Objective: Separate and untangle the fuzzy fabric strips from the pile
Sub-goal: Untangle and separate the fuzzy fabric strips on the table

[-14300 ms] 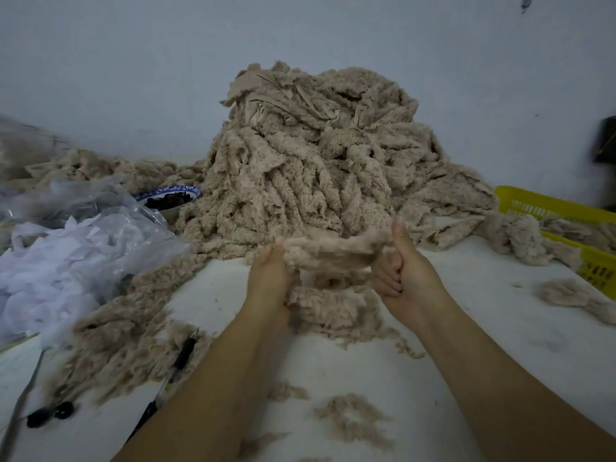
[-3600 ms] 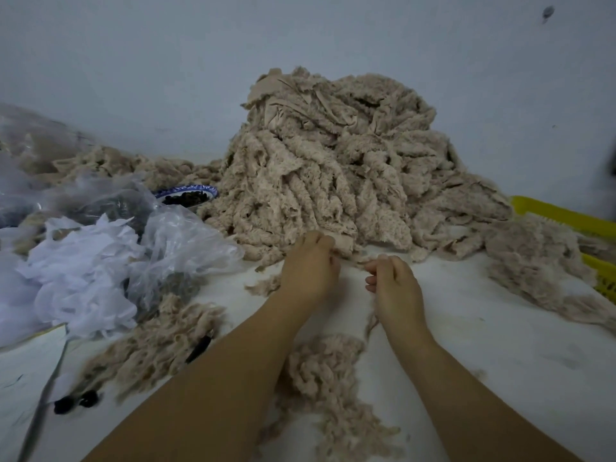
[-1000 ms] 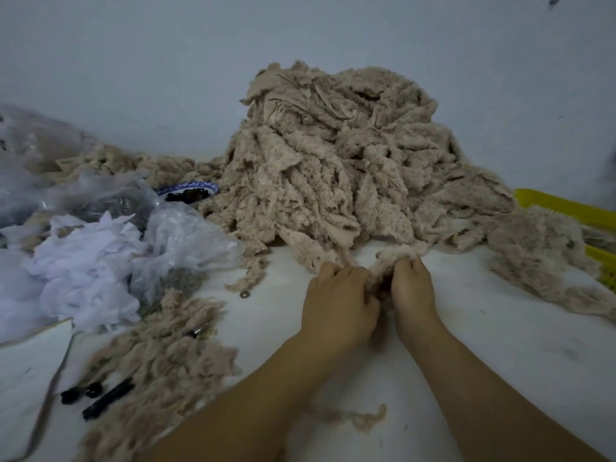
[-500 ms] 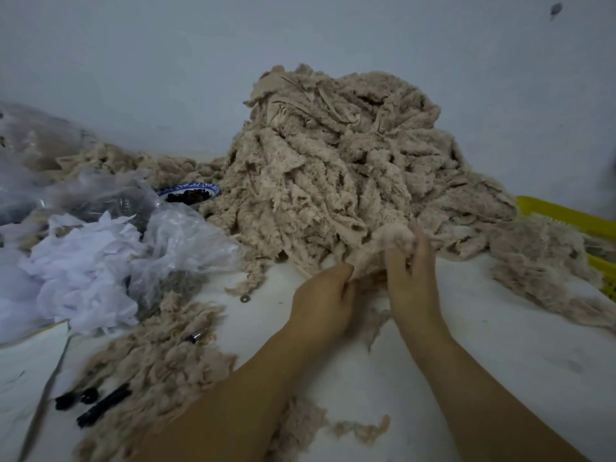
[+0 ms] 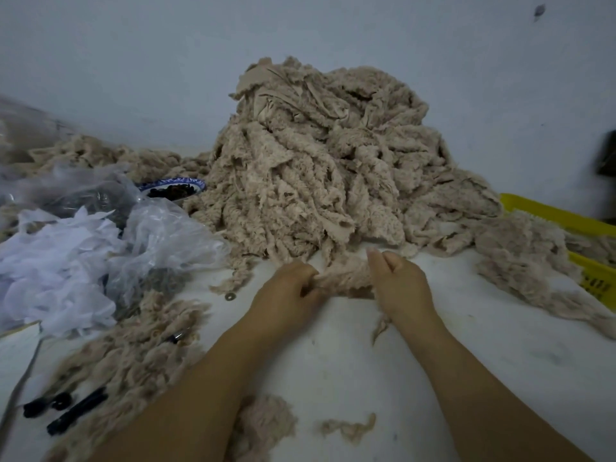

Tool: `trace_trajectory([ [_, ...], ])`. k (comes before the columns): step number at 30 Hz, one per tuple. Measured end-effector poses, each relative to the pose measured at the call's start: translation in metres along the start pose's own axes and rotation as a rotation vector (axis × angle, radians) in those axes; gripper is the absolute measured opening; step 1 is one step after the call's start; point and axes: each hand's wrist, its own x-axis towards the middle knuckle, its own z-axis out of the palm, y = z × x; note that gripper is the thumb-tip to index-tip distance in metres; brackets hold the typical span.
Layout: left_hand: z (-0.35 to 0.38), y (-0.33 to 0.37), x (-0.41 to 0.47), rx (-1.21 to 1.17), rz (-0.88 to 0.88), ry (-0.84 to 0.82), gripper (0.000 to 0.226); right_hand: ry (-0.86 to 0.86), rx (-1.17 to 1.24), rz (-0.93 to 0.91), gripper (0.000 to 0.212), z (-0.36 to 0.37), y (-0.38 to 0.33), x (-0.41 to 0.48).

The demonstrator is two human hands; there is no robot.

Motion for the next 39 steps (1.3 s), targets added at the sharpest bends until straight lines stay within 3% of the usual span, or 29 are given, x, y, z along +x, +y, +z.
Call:
trace_trajectory([
  [5, -0.009, -0.016, 0.008, 0.005, -0.084, 0.069, 0.016, 0.154, 0.228, 0.076, 0.052, 0.001, 0.002, 0.001],
  [8, -0.012, -0.01, 0.007, -0.135, -0.078, 0.125, 0.019, 0.204, 0.263, 0.114, 0.05, -0.002, 0.005, 0.003],
  [10, -0.014, -0.004, 0.005, -0.283, -0.094, 0.131, 0.031, 0.187, 0.21, 0.095, 0.043, -0.004, 0.004, 0.003],
  [13, -0.014, -0.001, 0.005, -0.468, -0.169, 0.17, 0.03, 0.127, 0.001, 0.027, 0.016, -0.003, -0.002, -0.001],
  [15, -0.014, -0.003, 0.008, -0.515, -0.22, 0.207, 0.028, 0.15, -0.137, -0.054, 0.025, -0.001, -0.01, -0.007],
  [17, -0.013, -0.002, 0.009, -0.495, -0.185, 0.208, 0.03, 0.172, -0.092, -0.198, 0.031, 0.001, -0.021, -0.015],
  [20, -0.008, 0.004, 0.005, -0.459, -0.058, 0.164, 0.031, -0.128, 0.122, -0.242, 0.043, 0.012, -0.03, -0.026],
  [22, -0.005, 0.007, 0.004, -0.481, -0.029, 0.128, 0.028, -0.303, 0.113, -0.195, 0.041, 0.019, -0.027, -0.026],
  [27, -0.008, 0.004, 0.006, -0.512, -0.073, 0.213, 0.027, -0.151, 0.006, -0.257, 0.012, 0.02, -0.016, -0.014],
  [32, -0.007, -0.003, 0.007, -0.327, -0.021, 0.096, 0.011, 0.015, 0.224, -0.191, 0.02, 0.016, -0.012, -0.01],
  [35, -0.008, -0.01, 0.012, -0.116, -0.128, 0.098, 0.011, 0.038, 0.217, -0.181, 0.019, 0.015, -0.01, -0.01],
  [39, -0.013, -0.01, 0.011, -0.277, -0.229, 0.153, 0.028, 0.096, 0.226, -0.102, 0.013, 0.018, -0.004, -0.006],
])
